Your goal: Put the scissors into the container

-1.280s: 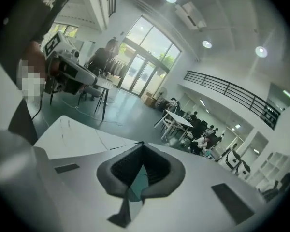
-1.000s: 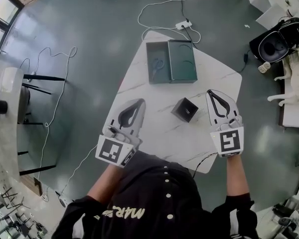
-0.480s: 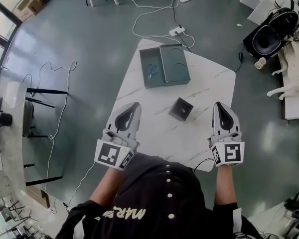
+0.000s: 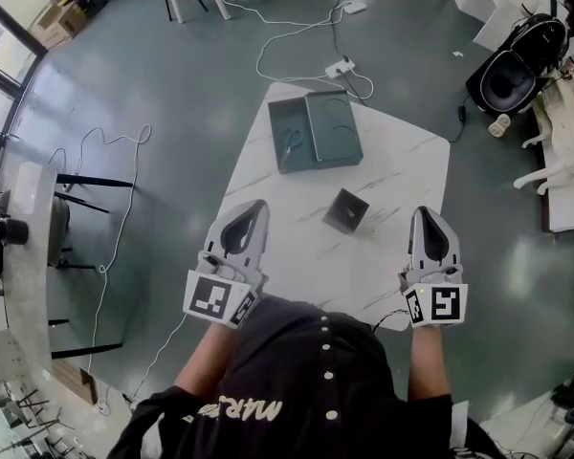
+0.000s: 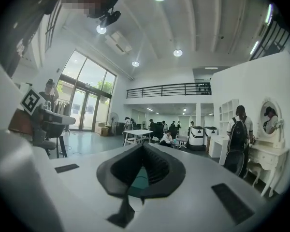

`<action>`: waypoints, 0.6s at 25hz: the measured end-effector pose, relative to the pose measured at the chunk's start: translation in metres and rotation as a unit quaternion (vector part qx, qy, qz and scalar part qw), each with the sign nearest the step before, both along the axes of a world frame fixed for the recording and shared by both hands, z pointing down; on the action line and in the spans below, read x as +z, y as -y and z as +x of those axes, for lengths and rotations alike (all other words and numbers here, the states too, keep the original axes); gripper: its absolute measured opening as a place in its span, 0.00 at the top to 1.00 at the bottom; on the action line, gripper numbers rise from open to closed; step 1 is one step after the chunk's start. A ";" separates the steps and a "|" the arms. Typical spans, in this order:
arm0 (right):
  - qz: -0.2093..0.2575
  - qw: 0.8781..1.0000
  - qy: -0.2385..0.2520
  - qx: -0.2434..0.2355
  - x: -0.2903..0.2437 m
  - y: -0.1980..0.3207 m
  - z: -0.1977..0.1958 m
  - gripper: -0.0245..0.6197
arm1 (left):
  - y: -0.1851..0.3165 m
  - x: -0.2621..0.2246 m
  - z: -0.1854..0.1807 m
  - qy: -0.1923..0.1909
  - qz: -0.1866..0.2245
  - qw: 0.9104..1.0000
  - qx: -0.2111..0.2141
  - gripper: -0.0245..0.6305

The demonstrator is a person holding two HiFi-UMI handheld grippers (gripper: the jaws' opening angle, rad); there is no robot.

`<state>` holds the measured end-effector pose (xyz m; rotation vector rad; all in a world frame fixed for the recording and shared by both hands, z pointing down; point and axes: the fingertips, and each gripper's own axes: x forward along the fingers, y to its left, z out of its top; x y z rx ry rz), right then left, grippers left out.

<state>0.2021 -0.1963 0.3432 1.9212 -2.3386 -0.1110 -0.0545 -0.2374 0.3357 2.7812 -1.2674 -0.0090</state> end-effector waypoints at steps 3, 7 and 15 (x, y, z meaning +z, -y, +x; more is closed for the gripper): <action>0.006 1.000 0.002 -0.005 -0.007 -0.001 -0.006 0.94 | -0.002 -0.001 0.002 0.003 0.002 1.000 0.000 0.92; 0.005 1.000 0.009 -0.015 -0.009 -0.002 -0.013 0.94 | -0.004 -0.001 0.001 0.005 0.004 1.000 -0.002 0.92; 0.011 0.999 -0.009 -0.033 -0.014 0.000 -0.027 0.94 | -0.007 -0.002 0.001 0.006 0.005 1.000 -0.002 0.92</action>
